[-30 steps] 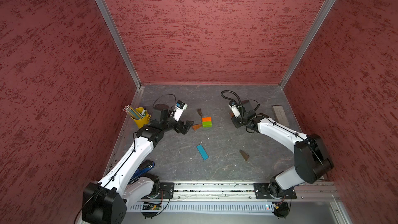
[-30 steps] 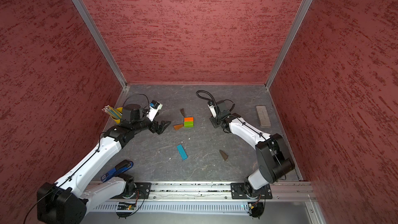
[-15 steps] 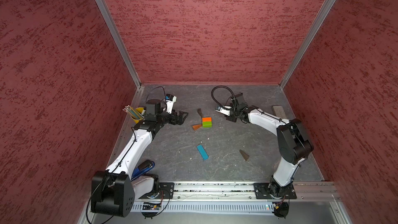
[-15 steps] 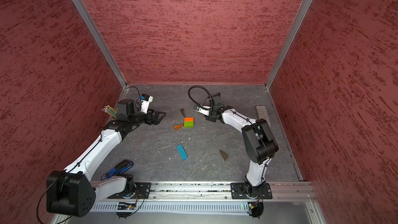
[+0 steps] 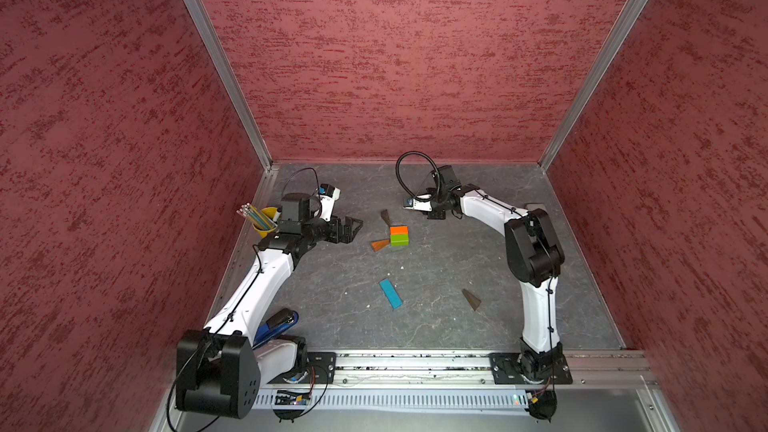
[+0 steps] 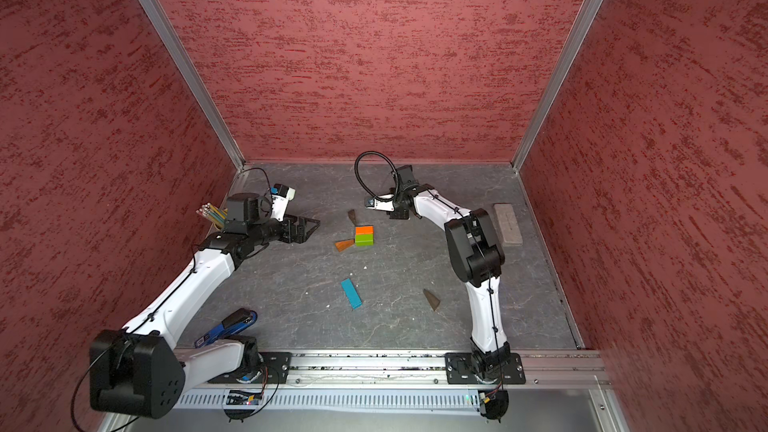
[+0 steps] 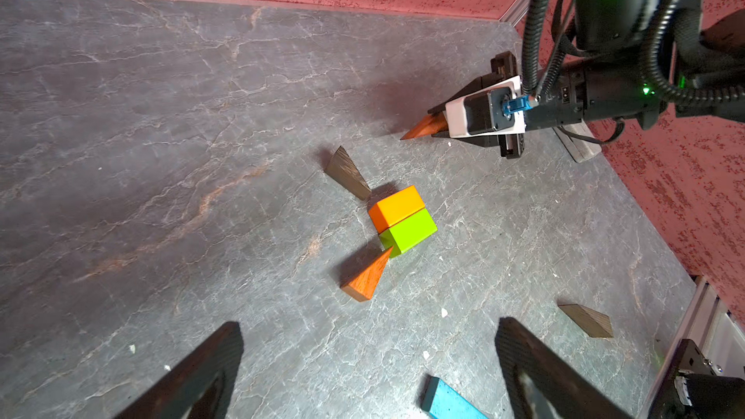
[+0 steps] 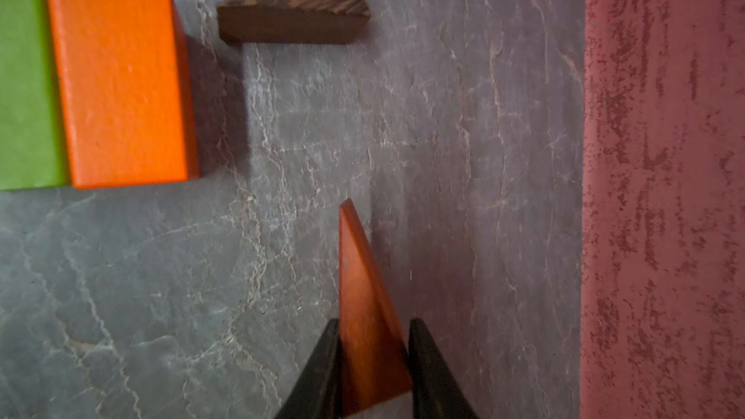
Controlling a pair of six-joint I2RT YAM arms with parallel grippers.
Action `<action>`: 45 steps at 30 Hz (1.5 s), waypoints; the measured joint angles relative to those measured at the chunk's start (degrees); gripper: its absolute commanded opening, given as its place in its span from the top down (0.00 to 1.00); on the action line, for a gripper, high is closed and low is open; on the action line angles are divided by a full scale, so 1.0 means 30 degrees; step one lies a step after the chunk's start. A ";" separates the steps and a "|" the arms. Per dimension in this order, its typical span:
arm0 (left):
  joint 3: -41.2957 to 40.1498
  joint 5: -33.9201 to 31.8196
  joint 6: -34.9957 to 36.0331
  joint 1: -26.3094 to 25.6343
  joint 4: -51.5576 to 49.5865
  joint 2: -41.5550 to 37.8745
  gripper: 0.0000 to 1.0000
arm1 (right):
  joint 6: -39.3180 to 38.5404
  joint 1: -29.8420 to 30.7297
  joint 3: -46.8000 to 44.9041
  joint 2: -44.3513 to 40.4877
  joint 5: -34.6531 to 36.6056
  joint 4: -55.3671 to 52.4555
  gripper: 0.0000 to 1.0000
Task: Assemble a small pinwheel with building blocks
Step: Place the building block at the center of the board.
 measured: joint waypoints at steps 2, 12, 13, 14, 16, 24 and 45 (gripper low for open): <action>0.0000 0.0000 0.0000 0.0087 0.0000 0.0000 0.00 | -0.0219 -0.0051 0.0634 0.0488 -0.0036 -0.0612 0.70; 0.0000 0.0051 -0.0036 0.0452 0.0007 0.0000 0.00 | -0.0947 -0.0095 0.3468 0.2149 -0.0168 -0.3432 0.69; 0.0000 0.0066 -0.0080 0.0503 0.0007 0.0000 0.00 | -0.1042 -0.0095 0.3585 0.2157 -0.0168 -0.3621 0.69; 0.0000 0.0080 -0.0102 0.0554 0.0015 0.0000 0.00 | -0.1064 -0.0095 0.3606 0.2157 -0.0168 -0.3701 0.69; 0.0000 0.0138 -0.0160 0.0663 0.0029 0.0000 0.00 | -0.1151 -0.0095 0.3606 0.2164 -0.0168 -0.3920 0.68; 0.0000 0.0452 -0.0437 0.0852 0.0138 0.0000 0.00 | -0.1209 -0.0007 0.3606 0.2208 -0.0182 -0.4714 0.68; 0.0000 0.0874 -0.0466 0.0852 0.0255 -0.0007 0.00 | -0.0823 -0.0015 0.0197 0.0692 -0.1399 -0.1756 0.48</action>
